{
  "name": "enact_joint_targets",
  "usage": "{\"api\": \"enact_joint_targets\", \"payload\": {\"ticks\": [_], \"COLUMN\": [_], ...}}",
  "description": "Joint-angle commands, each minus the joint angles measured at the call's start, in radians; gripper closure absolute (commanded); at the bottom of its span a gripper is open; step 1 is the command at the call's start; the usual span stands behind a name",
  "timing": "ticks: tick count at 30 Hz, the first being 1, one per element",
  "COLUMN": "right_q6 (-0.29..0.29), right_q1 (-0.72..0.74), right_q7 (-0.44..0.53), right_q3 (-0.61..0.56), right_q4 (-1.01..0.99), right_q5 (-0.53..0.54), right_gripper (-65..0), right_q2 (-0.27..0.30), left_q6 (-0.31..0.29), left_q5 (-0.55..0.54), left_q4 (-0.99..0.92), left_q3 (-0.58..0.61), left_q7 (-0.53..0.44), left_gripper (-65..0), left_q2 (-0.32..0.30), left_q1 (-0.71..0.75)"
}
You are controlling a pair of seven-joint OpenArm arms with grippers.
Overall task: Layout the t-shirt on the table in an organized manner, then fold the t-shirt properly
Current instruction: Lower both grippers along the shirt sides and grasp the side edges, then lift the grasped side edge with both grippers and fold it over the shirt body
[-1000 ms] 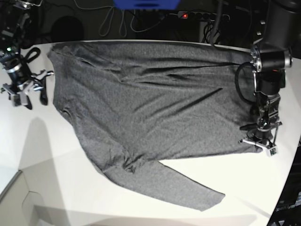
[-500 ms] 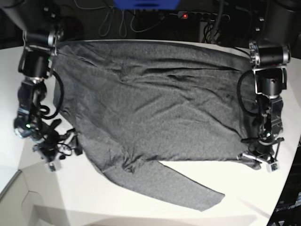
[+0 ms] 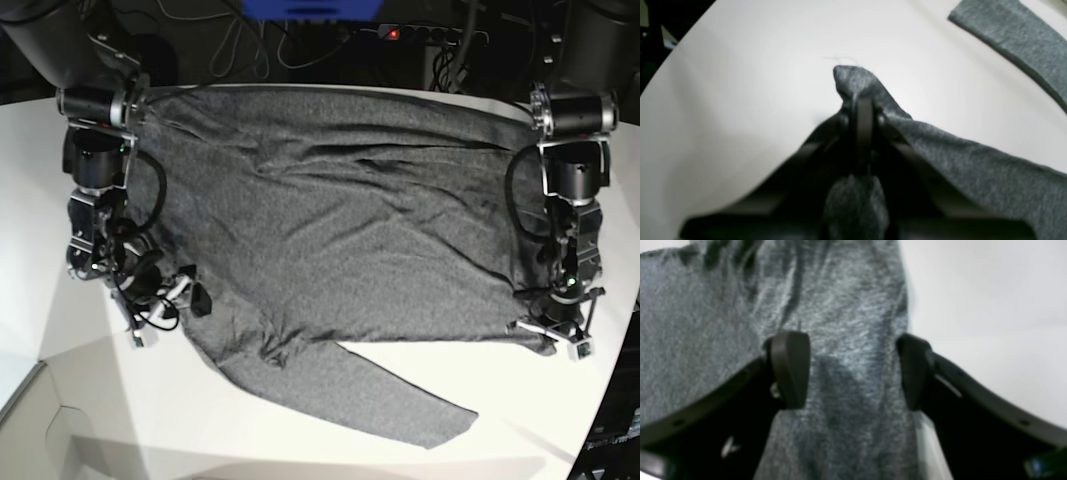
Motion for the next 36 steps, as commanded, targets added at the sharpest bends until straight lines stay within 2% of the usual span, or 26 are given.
{"api": "enact_joint_targets", "payload": {"ticks": [1, 4, 7, 10, 14, 15, 19, 24, 27, 36], "right_q6": [0.007, -0.04, -0.052, -0.055, -0.055, -0.055, -0.048, -0.048, -0.048, -0.048], "right_q1": [0.027, 0.024, 0.026, 0.027, 0.026, 0.026, 0.024, -0.068, -0.123, -0.291], "right_q7": [0.032, 0.041, 0.041, 0.043, 0.043, 0.04, 0.035, 0.029, -0.014, -0.064], "right_q3": [0.001, 0.001, 0.001, 0.001, -0.001, -0.001, 0.001, 0.003, 0.003, 0.009], "right_q4": [0.011, -0.012, -0.048, -0.08, -0.081, -0.078, -0.044, 0.189, 0.336, 0.649], "right_q5": [0.013, 0.013, 0.013, 0.013, 0.013, 0.013, 0.013, 0.015, 0.015, 0.018], "right_gripper": [-41.6, -40.1, -34.0, -23.9, -2.6, 0.0, 0.0, 0.0, 0.0, 0.0], "right_q2": [0.013, 0.014, 0.016, 0.017, 0.017, 0.019, 0.042, 0.043, 0.039, 0.039], "left_q6": [-0.001, -0.001, -0.001, -0.001, -0.001, -0.001, -0.001, -0.001, -0.001, -0.002], "left_q5": [-0.004, -0.004, -0.004, -0.004, -0.004, -0.004, -0.004, -0.004, -0.004, -0.004], "left_q4": [0.013, 0.012, 0.012, 0.012, 0.012, 0.012, 0.024, 0.089, 0.13, 0.271], "left_q3": [-0.003, -0.003, -0.003, -0.003, -0.003, -0.003, -0.003, -0.006, -0.037, -0.104], "left_q7": [-0.026, -0.026, -0.026, -0.026, -0.026, -0.026, -0.026, -0.026, -0.026, -0.025], "left_gripper": [-0.1, -0.1, -0.1, -0.1, -0.1, -0.1, -0.1, -0.1, -0.1, -0.1], "left_q2": [-0.017, -0.019, -0.019, -0.017, -0.017, -0.017, -0.017, -0.02, -0.019, -0.017], "left_q1": [-0.03, -0.03, -0.03, -0.029, -0.018, -0.018, -0.018, 0.008, 0.034, 0.138]}}
